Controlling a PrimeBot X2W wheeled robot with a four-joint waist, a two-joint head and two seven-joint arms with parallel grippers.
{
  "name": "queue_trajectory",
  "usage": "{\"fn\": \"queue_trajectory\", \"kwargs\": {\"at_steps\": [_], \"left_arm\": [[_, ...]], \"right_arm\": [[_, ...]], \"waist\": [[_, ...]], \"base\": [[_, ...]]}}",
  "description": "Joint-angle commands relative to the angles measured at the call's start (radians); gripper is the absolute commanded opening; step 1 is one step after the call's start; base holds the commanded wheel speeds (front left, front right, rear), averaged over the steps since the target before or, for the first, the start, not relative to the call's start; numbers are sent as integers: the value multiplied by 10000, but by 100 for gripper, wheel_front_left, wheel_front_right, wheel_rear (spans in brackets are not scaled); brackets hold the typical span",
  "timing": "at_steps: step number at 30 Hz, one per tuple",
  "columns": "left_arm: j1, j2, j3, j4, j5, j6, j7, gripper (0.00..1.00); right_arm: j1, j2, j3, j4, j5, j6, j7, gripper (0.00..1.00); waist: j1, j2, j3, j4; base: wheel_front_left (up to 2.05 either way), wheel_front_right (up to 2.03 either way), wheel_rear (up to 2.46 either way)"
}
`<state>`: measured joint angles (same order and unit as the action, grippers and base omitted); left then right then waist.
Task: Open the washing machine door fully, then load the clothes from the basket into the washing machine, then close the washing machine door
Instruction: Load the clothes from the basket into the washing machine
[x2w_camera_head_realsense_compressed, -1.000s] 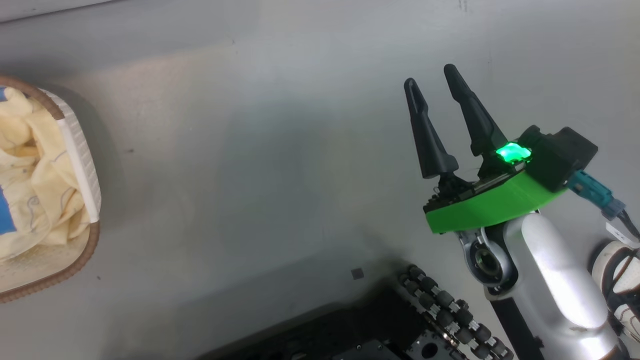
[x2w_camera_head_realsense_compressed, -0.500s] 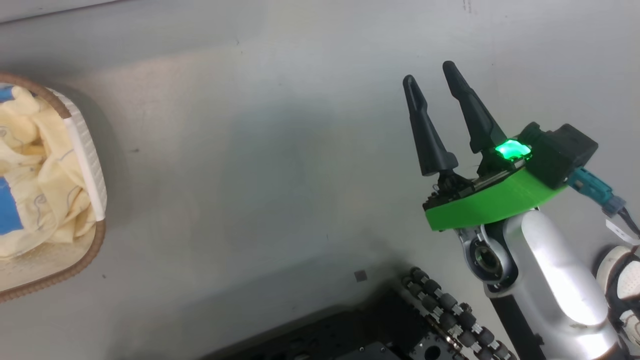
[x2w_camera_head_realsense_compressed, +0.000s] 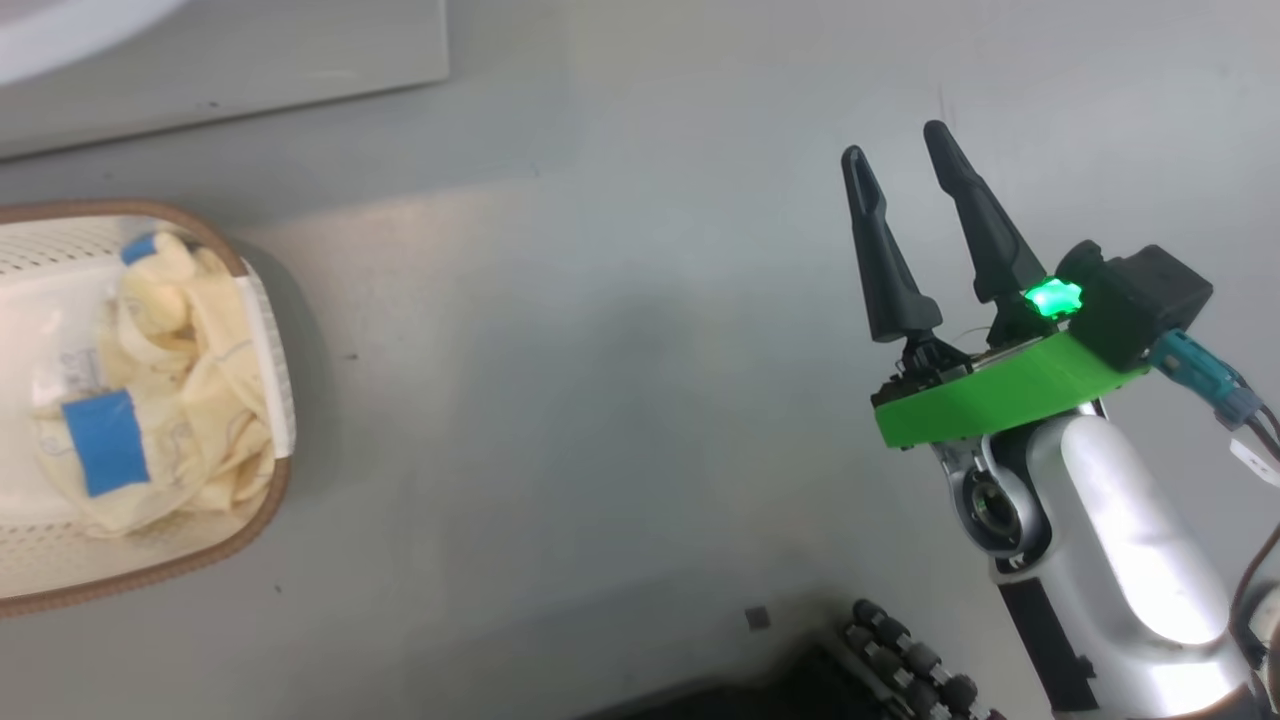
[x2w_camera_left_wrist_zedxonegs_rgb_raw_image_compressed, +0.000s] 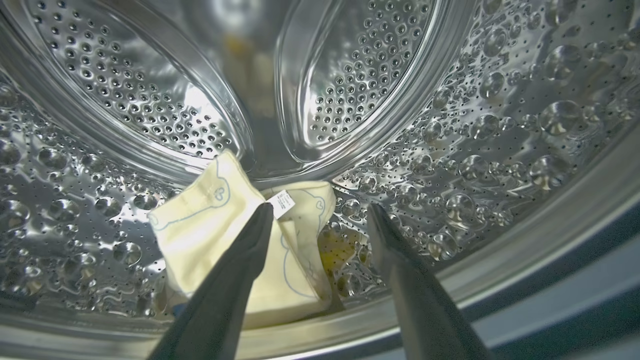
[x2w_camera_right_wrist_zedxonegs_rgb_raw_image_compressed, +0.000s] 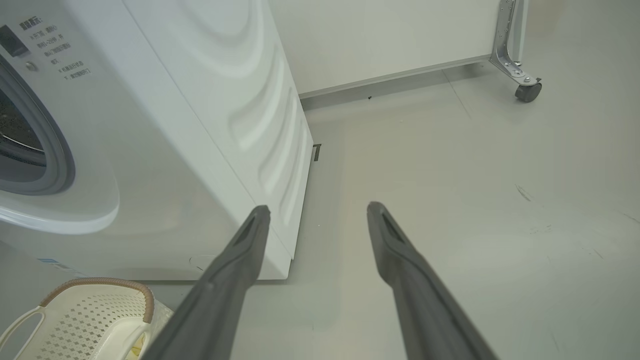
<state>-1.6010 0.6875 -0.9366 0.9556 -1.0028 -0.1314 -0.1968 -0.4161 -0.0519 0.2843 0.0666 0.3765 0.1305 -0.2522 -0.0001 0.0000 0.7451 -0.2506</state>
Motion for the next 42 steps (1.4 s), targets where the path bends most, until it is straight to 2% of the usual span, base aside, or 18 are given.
{"fn": "queue_trajectory", "kwargs": {"at_steps": [1, 10, 14, 17, 21, 25, 31, 32, 34, 42], "left_arm": [[95, 375, 171, -262, -244, 8, -90, 100], [2574, 344, -475, -1112, -1469, 8, -481, 100], [3851, 290, -435, -1502, -1960, 8, -608, 100], [4754, 177, -208, -1826, -2009, 8, -640, 100], [6015, 101, 416, -2376, -1481, 22, -645, 100], [7397, 36, 1429, -3160, -1109, 299, -647, 100], [9545, 79, 3052, -4844, -183, 1127, -648, 100], [10292, 6, 3590, -5461, 143, 1438, -648, 100], [11024, -98, 4049, -6058, 523, 1707, -648, 100], [13543, -843, 5488, -7944, 1749, 2438, -649, 100]], "right_arm": [[323, 17, 39, -191, -139, 2, -95, 100], [777, 17, -196, 411, -530, 2, -95, 100], [1055, 17, -217, 733, -587, 2, -95, 100], [1254, 17, -315, 906, -623, 2, -95, 100], [1494, 17, -393, 1091, -686, 2, -95, 100], [1806, 17, -521, 1129, -662, 2, -95, 100], [2211, 17, -425, 1154, -623, 2, -95, 100], [2326, 17, -470, 1142, -599, 2, -94, 100], [2450, 17, -501, 1147, -584, 2, -89, 100], [2840, 17, -492, 1131, -493, 2, -30, 100]], "waist": [[1, 0, -589, 312], [1, 0, -2510, 890], [1, 0, -3500, 1093], [1, 0, -4167, 1279], [1, 0, -4893, 1495], [1, 0, -5517, 1724], [1, 0, -6234, 1826], [1, 0, -6421, 1849], [1, 0, -6603, 1876], [1, 0, -7200, 1908]], "base": [[0, 0, 0], [0, 0, 0], [0, 0, 0], [0, 0, 0], [0, 0, 0], [0, 0, 0], [0, 0, 0], [0, 0, 0], [0, 0, 0], [0, 0, 0]]}}
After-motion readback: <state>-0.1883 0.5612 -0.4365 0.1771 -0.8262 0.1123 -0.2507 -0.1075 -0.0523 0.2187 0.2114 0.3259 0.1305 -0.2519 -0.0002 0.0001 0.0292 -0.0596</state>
